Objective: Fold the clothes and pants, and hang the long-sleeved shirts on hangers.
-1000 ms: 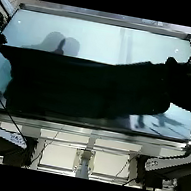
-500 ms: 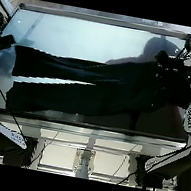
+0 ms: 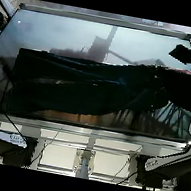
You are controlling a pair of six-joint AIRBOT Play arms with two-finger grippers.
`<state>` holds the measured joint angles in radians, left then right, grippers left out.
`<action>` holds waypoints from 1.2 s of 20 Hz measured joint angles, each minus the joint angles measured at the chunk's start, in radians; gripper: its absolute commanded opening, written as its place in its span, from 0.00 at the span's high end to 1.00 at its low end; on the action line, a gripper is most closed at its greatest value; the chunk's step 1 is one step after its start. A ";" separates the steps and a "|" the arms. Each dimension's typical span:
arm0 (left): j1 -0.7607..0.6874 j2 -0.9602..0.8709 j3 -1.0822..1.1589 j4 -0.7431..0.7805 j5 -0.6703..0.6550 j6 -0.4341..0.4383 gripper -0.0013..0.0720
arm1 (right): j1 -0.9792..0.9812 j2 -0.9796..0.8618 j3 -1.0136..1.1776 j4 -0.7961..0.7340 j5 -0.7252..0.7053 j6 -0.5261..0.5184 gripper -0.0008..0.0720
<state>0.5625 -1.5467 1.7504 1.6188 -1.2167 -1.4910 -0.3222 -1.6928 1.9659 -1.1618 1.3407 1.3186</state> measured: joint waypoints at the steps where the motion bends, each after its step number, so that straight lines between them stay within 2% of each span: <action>1: 0.034 0.042 -0.044 -0.045 -0.019 0.048 0.41 | -0.018 0.029 -0.015 -0.010 0.046 -0.018 0.53; 6: 0.203 0.284 -0.445 -0.258 -0.053 0.304 0.41 | -0.098 0.175 -0.191 -0.032 0.170 -0.098 0.53; 12: 0.280 0.432 -0.862 -0.237 -0.063 0.517 0.42 | -0.128 0.253 -0.425 -0.039 0.186 -0.182 0.52; 18: 0.293 0.463 -0.973 -0.190 -0.094 0.626 0.44 | -0.132 0.265 -0.550 -0.041 0.185 -0.235 0.52; 24: 0.317 0.467 -1.034 -0.130 -0.075 0.640 0.44 | -0.132 0.267 -0.572 -0.040 0.185 -0.246 0.52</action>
<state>0.8799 -1.0801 0.7166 1.4883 -1.2919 -0.8509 -0.4545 -1.4261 1.3937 -1.2018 1.5257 1.0725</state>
